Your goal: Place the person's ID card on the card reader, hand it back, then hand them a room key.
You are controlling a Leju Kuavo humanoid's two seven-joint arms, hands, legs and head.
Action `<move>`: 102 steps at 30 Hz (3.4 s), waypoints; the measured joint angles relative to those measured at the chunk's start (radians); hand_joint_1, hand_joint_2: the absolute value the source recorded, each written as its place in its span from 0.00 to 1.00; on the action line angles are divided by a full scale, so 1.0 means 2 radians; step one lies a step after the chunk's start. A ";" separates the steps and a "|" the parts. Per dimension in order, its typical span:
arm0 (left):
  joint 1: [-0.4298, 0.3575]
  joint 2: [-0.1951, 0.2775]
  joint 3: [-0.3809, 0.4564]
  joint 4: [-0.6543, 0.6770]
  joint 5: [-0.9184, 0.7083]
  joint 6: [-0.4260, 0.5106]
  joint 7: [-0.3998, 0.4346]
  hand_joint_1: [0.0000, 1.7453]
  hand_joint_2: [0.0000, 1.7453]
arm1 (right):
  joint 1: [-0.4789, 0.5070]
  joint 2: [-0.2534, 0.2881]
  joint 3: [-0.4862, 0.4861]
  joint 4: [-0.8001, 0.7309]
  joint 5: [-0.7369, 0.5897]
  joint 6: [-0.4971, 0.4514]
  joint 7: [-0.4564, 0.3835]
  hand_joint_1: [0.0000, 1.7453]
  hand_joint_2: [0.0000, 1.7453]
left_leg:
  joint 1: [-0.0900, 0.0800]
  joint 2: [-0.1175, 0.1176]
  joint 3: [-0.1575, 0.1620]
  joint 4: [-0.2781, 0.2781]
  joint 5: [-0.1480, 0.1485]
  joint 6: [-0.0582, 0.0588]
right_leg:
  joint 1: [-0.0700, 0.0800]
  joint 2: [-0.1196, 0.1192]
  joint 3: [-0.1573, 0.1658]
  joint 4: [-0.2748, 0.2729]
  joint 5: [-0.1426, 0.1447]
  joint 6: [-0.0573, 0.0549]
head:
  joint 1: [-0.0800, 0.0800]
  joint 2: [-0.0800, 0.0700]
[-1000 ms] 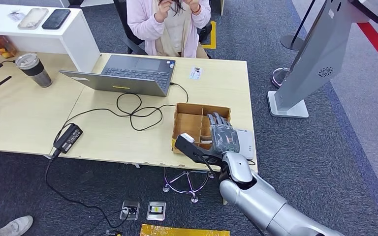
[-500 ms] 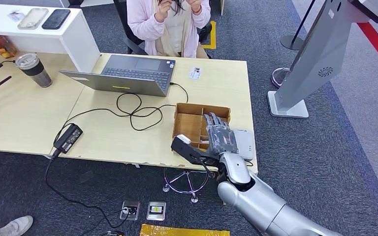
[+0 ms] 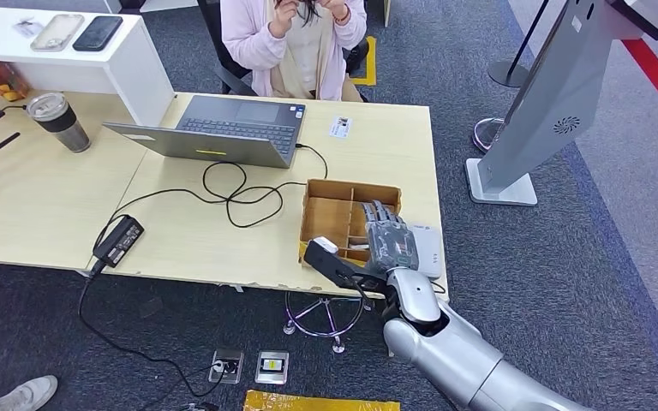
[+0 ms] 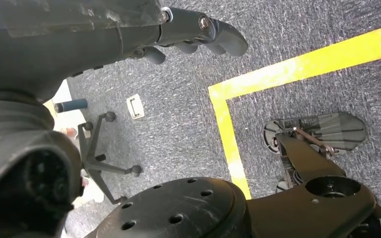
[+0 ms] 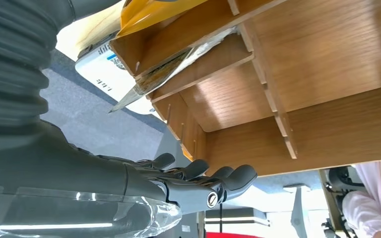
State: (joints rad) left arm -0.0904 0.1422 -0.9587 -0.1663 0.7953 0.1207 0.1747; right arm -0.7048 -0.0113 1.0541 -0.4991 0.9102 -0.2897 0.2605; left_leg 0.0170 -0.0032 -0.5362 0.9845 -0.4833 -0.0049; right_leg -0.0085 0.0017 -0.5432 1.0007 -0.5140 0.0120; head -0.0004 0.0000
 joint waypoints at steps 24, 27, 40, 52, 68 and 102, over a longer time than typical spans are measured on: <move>-0.002 0.008 -0.012 0.000 0.002 -0.005 0.002 0.00 0.00 | -0.007 -0.006 -0.005 0.023 0.001 -0.003 -0.003 0.00 1.00 | 0.000 0.000 0.000 0.000 0.000 0.000 | 0.000 0.000 0.000 0.000 0.000 0.000 | 0.000 0.000; -0.002 0.009 -0.012 0.000 0.002 -0.005 0.002 0.00 0.00 | -0.009 -0.007 -0.005 0.026 0.001 -0.003 -0.003 0.00 1.00 | 0.000 0.000 0.000 0.000 0.000 0.000 | 0.000 0.000 0.000 0.000 0.000 0.000 | 0.000 0.000; -0.002 0.010 -0.015 0.000 0.005 -0.003 0.002 0.00 0.00 | -0.014 -0.012 -0.013 0.041 -0.001 -0.003 -0.005 0.00 1.00 | 0.000 0.000 0.000 0.000 0.000 0.000 | 0.000 0.000 0.000 0.000 0.000 0.000 | 0.000 0.000; -0.002 0.009 -0.022 0.000 0.006 -0.003 0.002 0.00 0.00 | -0.015 -0.012 -0.014 0.049 -0.001 -0.007 -0.006 0.00 1.00 | 0.000 0.000 0.000 0.000 0.000 0.000 | 0.000 0.000 0.000 0.000 0.000 0.000 | 0.000 0.000; -0.002 0.012 -0.024 0.000 0.006 -0.006 0.002 0.00 0.00 | -0.015 -0.012 -0.014 0.055 0.001 -0.008 -0.004 0.95 1.00 | 0.000 0.000 0.000 0.000 0.000 0.000 | 0.000 0.000 0.000 0.000 0.000 0.000 | 0.000 0.000; -0.004 0.030 -0.029 0.000 0.006 -0.014 0.002 0.00 0.00 | -0.017 -0.015 -0.018 0.057 0.001 -0.012 -0.010 1.00 1.00 | 0.000 0.000 0.000 0.000 0.000 0.000 | 0.000 0.000 0.000 0.000 0.000 0.000 | 0.000 0.000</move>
State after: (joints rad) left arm -0.0986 0.2012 -1.0159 -0.1663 0.8076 0.0926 0.1781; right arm -0.7385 -0.0408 1.0185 -0.3861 0.9123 -0.3137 0.2400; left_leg 0.0170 -0.0032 -0.5365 0.9846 -0.4833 -0.0048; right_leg -0.0086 0.0016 -0.5431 1.0007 -0.5139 0.0121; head -0.0004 0.0000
